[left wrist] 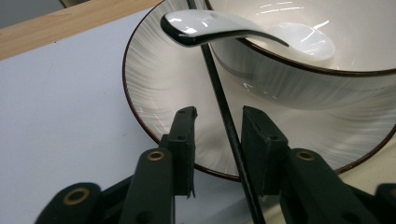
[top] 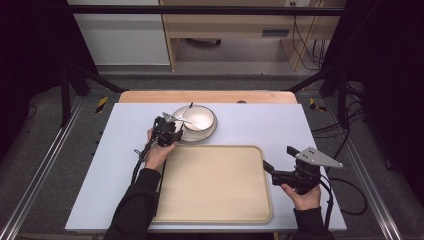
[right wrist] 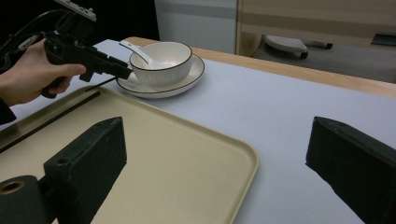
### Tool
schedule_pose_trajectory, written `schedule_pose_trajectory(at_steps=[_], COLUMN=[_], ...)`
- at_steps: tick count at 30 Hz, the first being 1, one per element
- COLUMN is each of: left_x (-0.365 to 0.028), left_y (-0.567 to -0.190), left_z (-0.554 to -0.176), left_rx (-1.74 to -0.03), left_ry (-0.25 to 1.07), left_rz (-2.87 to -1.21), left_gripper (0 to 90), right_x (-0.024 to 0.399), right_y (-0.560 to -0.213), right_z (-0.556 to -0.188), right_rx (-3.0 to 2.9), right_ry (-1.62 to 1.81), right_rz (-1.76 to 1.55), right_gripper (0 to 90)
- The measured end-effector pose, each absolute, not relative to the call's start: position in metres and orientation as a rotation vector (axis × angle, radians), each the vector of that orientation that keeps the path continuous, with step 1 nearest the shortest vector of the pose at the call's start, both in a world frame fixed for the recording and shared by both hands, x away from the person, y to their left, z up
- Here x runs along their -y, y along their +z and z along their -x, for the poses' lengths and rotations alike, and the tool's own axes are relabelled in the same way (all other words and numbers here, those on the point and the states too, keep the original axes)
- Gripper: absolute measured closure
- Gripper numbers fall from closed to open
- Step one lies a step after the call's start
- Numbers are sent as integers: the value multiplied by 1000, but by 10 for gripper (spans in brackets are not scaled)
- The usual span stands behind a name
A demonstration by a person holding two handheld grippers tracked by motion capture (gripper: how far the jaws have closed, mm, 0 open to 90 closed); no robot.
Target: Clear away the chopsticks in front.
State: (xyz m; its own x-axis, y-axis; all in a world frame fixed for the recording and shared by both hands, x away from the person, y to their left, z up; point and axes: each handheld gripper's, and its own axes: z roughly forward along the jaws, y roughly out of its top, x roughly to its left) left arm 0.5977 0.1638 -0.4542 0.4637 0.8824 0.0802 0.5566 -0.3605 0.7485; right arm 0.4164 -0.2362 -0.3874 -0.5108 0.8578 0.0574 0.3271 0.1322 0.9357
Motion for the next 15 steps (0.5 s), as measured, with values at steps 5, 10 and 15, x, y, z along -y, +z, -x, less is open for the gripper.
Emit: schedule_pose_trajectory(at_steps=[5, 10, 15], left_x=[-162, -162, -161], left_y=[-456, -457, -459], left_z=[-599, -601, -601], left_rx=[-1192, -1212, -1237], left_ry=[649, 643, 651], left_rz=[-2051, -2040, -2027], left_gripper=[712, 792, 818], right_x=[235, 235, 235], right_y=[-388, -388, -388], right_z=[-417, -417, -417], right_rx=[-1913, -1916, -1915], right_ry=[1370, 1370, 1370], right_rz=[-1136, -1141, -1143], right_gripper=[52, 52, 52])
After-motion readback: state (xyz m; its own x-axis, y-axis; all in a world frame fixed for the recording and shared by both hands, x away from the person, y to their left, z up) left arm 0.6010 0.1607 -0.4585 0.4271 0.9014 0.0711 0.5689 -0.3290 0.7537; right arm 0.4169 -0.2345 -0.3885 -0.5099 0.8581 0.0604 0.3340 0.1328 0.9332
